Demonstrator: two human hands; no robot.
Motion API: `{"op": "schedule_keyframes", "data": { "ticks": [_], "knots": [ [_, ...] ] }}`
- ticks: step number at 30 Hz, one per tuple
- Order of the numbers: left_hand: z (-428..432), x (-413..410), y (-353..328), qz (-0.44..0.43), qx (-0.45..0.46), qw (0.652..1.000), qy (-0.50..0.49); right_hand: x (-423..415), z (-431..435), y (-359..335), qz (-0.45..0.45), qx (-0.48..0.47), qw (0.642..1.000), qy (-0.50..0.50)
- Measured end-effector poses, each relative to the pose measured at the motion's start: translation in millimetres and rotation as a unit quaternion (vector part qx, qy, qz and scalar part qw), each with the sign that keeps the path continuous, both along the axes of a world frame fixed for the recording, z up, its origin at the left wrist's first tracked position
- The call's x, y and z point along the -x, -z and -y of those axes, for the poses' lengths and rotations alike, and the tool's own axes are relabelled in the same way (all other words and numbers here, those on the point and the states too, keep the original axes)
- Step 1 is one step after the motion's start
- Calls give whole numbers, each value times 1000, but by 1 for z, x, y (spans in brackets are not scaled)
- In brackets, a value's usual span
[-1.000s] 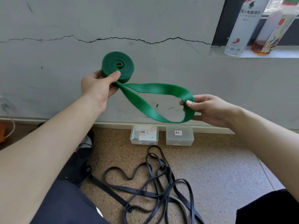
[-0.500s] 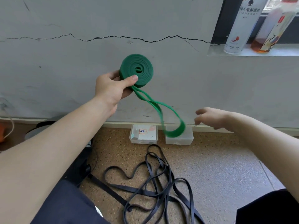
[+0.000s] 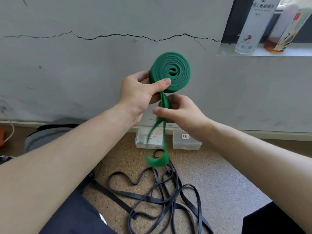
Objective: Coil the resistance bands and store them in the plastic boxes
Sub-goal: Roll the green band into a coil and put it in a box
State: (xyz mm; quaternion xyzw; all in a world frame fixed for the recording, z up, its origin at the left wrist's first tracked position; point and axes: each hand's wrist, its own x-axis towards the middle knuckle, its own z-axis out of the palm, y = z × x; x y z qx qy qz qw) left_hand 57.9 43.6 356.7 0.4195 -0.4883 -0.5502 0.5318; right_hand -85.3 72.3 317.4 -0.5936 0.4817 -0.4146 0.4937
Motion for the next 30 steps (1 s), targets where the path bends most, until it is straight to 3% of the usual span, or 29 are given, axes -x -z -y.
{"op": "schedule_keyframes", "data": {
  "ticks": [8,14,18,24,26,30],
  "knots": [
    [3,-18,-5,15,-11,998,54,39,5,-16,37,-6,999,-20],
    [1,-19,-9,47,13,996,72,50,5,-27,0,-30,998,-51],
    [1,-20,-11,67,25,993,89,49,8,-28,50,-72,996,-31],
    [1,-23,-14,158,78,977,117,48,9,-23,63,-90,992,-54],
    [0,-23,-13,138,77,981,115,45,9,-19,84,-80,992,-57],
    [-10,-4,-5,-27,2,994,102,30,4,-16,155,-57,986,-31]
  ]
}}
